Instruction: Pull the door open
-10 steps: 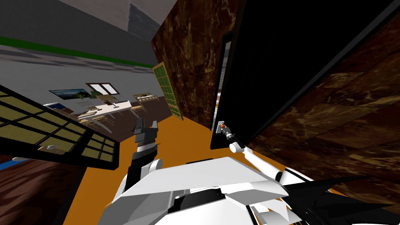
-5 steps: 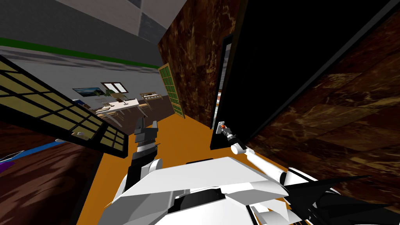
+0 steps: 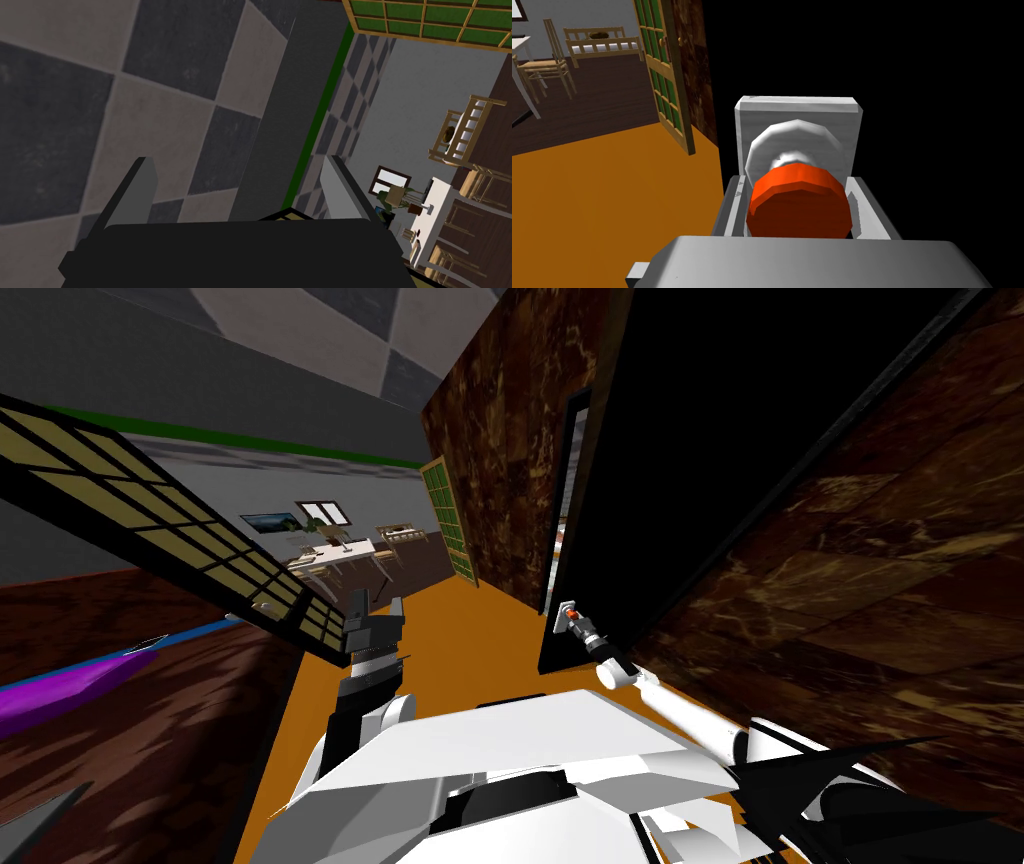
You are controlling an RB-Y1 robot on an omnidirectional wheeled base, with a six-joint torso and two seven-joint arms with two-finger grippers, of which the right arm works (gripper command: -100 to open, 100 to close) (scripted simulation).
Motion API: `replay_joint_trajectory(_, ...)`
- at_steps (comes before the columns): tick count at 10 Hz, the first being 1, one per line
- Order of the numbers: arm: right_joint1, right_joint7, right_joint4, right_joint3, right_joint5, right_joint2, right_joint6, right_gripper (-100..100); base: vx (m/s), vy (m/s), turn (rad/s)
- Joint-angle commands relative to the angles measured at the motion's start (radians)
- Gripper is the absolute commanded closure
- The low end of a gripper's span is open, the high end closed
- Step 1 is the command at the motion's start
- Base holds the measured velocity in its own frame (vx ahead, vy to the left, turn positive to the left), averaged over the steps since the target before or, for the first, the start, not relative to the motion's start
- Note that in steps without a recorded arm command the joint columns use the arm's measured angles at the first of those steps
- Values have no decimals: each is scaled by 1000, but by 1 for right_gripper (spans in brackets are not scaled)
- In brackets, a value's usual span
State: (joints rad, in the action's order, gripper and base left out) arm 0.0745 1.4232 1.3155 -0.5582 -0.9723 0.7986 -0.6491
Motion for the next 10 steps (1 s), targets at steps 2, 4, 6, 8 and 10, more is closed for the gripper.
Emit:
replay_joint_trajectory(2, 1, 8, 1, -11, 1, 7, -8, 100, -110, -68, 58)
replay_joint_trajectory(4, 7, 29, 4, -30, 10, 25, -26, 100, -145, -66, 115)
replay_joint_trajectory(6, 12, 51, 7, -48, 20, 46, -46, 100, -181, -93, 123)
replay_joint_trajectory(8, 18, 75, 10, -67, 30, 69, -69, 100, -200, -94, 137)
replay_joint_trajectory(10, 22, 92, 12, -81, 37, 85, -84, 100, -190, -83, 103)
